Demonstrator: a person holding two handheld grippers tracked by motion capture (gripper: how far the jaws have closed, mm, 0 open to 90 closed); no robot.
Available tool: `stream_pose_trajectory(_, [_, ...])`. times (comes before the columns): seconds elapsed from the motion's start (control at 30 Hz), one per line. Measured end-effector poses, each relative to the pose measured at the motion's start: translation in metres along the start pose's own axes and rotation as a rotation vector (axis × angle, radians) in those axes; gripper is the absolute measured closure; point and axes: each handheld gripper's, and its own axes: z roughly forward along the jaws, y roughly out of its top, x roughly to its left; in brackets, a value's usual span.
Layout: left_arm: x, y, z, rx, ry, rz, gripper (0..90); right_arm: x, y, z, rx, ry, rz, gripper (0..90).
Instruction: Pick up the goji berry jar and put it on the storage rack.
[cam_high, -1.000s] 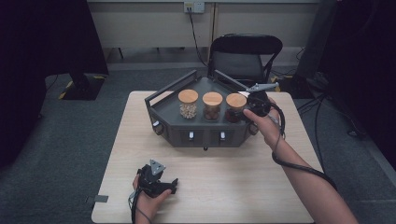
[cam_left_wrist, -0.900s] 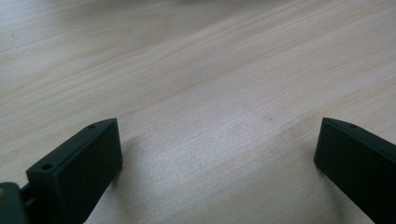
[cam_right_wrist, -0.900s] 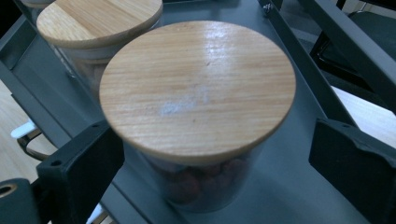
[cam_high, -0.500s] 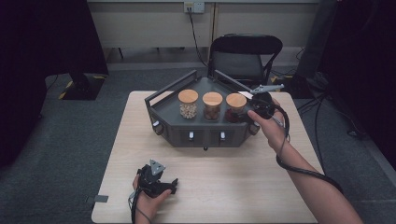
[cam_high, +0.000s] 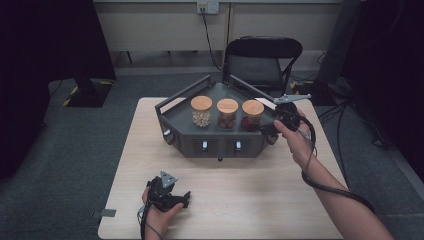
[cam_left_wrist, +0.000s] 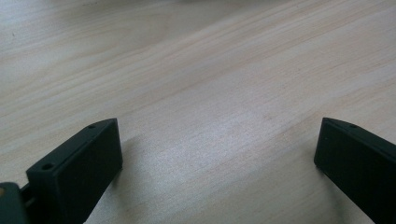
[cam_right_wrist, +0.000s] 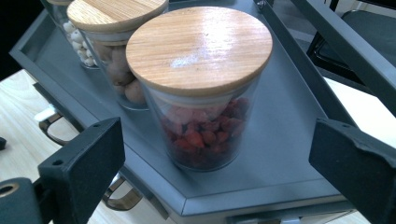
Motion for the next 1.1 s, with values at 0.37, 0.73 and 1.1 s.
stream_pose_trajectory(0.37, [0.0, 0.0, 0.0, 0.0, 0.0, 0.0, 0.0, 0.0, -0.014, -0.007, -0.007, 0.008, -0.001, 2.6])
stream_pose_trajectory(0.73, [0.0, 0.0, 0.0, -0.001, 0.0, 0.0, 0.1, 0.002, -0.027, -0.012, -0.01, 0.02, -0.002, 2.6])
stream_pose_trajectory(1.1, [0.0, 0.0, 0.0, 0.0, 0.0, 0.0, 0.1, 0.004, -0.04, -0.016, -0.016, 0.037, 0.001, 2.5])
